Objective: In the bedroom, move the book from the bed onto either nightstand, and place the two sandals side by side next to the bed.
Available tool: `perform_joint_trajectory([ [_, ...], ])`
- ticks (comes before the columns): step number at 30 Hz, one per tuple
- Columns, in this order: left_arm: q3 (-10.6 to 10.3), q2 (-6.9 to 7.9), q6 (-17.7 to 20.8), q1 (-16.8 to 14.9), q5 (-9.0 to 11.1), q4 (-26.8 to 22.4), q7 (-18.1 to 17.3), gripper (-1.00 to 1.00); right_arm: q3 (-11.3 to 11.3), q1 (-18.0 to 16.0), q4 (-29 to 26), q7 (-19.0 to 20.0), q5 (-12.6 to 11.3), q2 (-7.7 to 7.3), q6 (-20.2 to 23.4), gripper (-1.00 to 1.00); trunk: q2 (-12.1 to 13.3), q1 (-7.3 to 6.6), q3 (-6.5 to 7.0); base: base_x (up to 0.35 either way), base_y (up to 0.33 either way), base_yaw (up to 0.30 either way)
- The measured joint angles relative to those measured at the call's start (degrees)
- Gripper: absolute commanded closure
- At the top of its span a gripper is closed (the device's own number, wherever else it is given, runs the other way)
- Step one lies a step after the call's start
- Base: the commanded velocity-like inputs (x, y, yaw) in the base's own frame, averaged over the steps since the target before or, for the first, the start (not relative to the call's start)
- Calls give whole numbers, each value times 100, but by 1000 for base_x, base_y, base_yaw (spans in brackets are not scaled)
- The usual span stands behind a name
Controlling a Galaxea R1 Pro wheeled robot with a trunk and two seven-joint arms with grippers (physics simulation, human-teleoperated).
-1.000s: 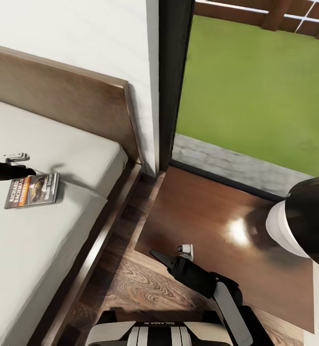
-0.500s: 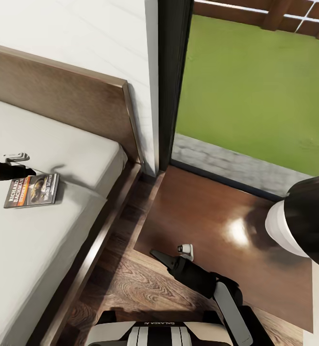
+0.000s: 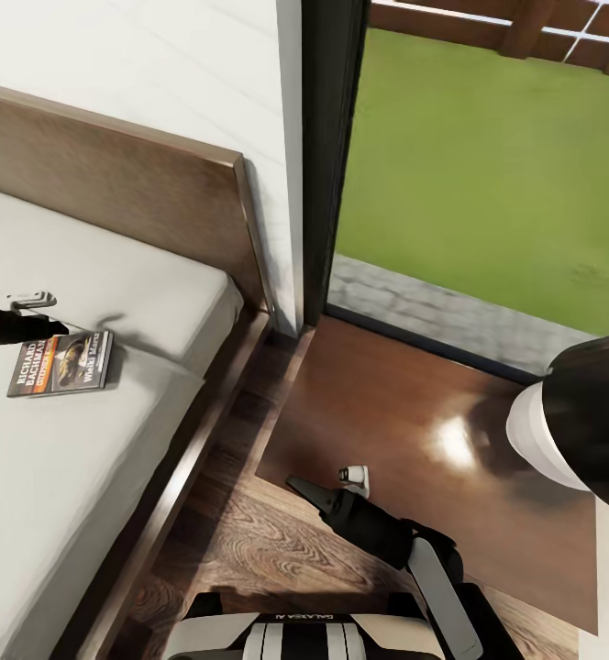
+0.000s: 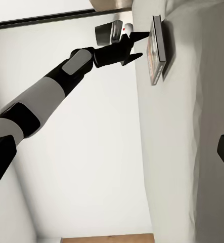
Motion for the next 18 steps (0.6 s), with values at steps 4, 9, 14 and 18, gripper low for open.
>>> perform_joint_trajectory([
  [4, 3, 0, 4, 0, 1, 0, 0, -100, 0, 0, 0, -1, 0, 0, 0, -100, 0, 0, 0, -1, -2, 0],
  [9, 1, 1, 6, 0, 0, 1, 0, -100, 0, 0, 0, -2, 1, 0, 0, -100, 0, 1, 0, -41, -45, 0],
  [14, 3, 0, 8, 0, 1, 2, 0, -100, 0, 0, 0, -2, -1, 0, 0, -100, 0, 0, 0, -34, -34, 0],
  [18, 4, 0, 8, 0, 1, 1, 0, -100, 0, 0, 0, -2, -1, 0, -2, -100, 0, 0, 0, -12, -12, 0],
])
